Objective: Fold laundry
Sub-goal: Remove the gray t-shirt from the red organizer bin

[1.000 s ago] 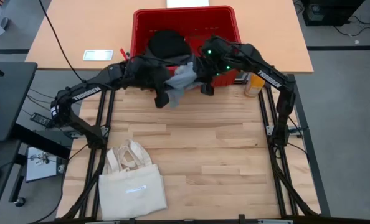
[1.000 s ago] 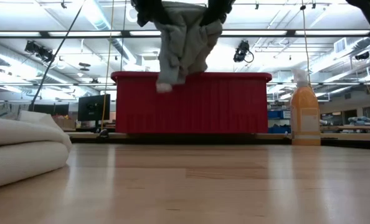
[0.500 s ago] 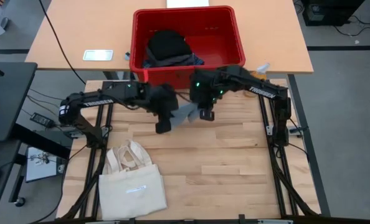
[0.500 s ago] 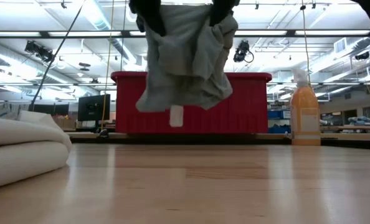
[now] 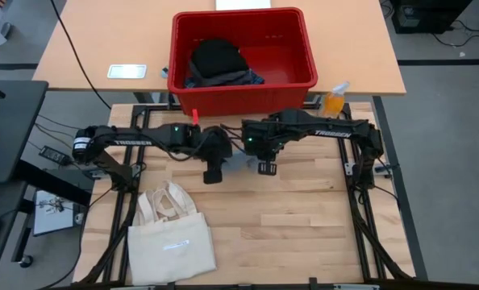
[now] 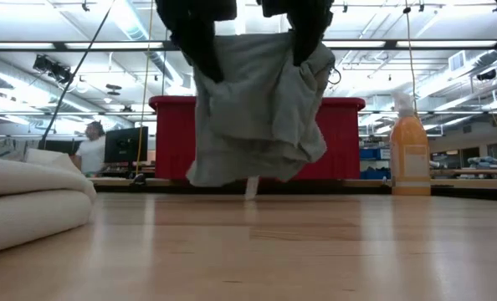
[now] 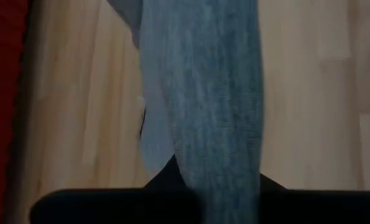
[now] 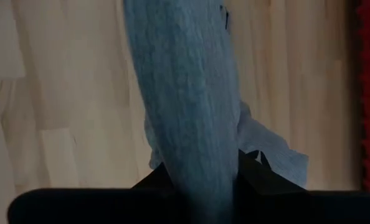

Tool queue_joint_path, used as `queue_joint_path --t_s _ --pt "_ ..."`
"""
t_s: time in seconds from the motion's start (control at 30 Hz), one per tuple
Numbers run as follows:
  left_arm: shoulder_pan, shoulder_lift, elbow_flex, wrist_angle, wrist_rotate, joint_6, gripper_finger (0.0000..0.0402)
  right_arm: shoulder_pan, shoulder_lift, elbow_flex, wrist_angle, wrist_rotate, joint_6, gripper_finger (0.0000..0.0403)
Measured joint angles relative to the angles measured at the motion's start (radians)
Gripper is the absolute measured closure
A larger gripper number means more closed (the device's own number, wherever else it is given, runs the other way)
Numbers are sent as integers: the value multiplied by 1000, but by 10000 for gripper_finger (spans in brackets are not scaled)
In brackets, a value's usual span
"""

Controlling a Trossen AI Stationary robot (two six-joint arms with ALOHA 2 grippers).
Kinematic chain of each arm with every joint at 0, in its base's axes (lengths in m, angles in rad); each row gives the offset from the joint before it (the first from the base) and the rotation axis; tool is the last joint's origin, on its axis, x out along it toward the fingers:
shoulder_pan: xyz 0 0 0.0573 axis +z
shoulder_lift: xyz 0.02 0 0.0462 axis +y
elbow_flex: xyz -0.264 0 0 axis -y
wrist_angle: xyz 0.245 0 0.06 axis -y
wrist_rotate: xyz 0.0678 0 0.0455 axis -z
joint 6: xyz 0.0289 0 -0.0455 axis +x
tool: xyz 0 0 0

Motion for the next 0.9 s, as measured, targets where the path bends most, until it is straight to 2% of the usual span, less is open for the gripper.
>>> queue_joint_path --t_s 0.2,0.27,0.37,0.53,0.63,0.77,0.9 --pt "-23 -10 -128 191 -16 -4 379 -5 -99 -223 174 -9 -29 331" --pt "-9 -9 -137 188 -49 14 379 -16 -125 -284 231 5 -50 331" --pt "35 -9 -137 200 -68 63 379 -37 -149 -347 300 83 -84 331" --pt "125 -9 -120 218 -128 110 379 -94 -156 -358 350 203 -119 331" --pt "153 -9 -114 236 -172 126 379 -123 -155 -358 355 158 -120 331" --pt "143 0 -114 227 -157 133 379 -136 -155 -394 378 52 -84 331" --pt "112 28 -115 226 -133 94 377 -125 -153 -453 381 -6 -48 326"
